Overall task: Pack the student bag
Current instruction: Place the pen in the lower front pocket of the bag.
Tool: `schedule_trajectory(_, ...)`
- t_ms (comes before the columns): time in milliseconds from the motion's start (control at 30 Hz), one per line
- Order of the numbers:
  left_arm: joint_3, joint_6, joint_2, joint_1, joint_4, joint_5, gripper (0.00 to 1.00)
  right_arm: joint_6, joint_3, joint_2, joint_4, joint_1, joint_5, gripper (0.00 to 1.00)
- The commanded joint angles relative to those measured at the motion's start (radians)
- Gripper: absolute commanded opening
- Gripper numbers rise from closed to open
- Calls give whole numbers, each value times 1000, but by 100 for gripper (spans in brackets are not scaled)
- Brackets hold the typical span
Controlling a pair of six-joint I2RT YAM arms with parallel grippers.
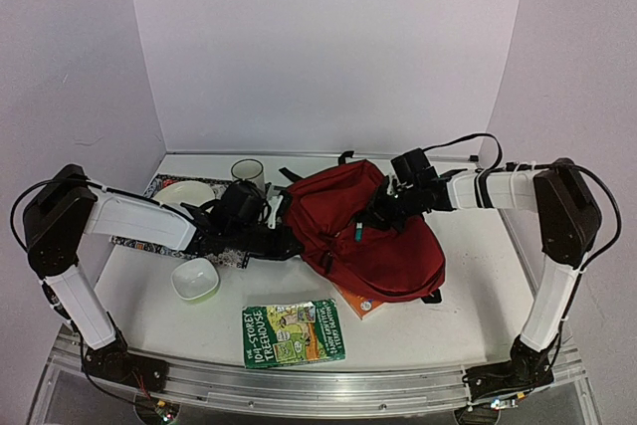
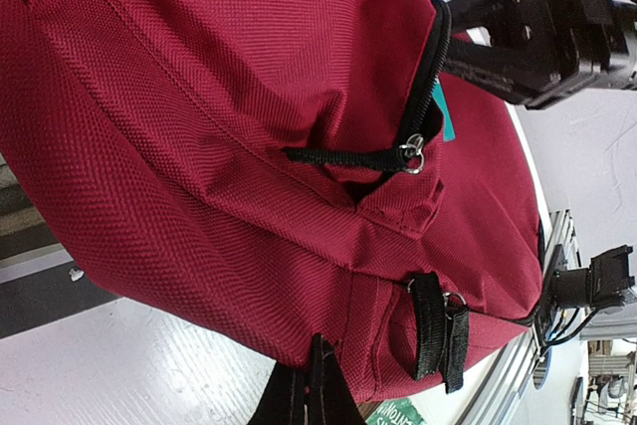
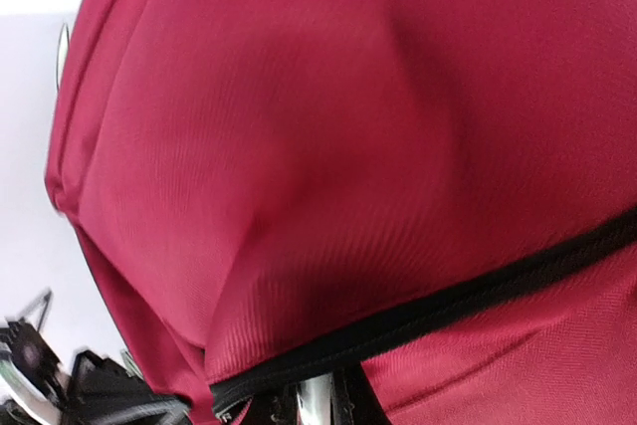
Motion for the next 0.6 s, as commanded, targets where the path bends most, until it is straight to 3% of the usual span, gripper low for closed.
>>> schedule_trajectory(0, -12, 32, -41, -10, 15, 29, 0, 143, -5, 7, 170, -2, 76, 0)
schedule_trajectory(233, -13, 33, -38, -16, 22, 40, 0, 304, -77, 8, 361, -2, 188, 0)
schedule_trajectory(567, -11, 29, -64, -25, 30, 38, 0, 381, -113, 88, 486, 18, 333, 0)
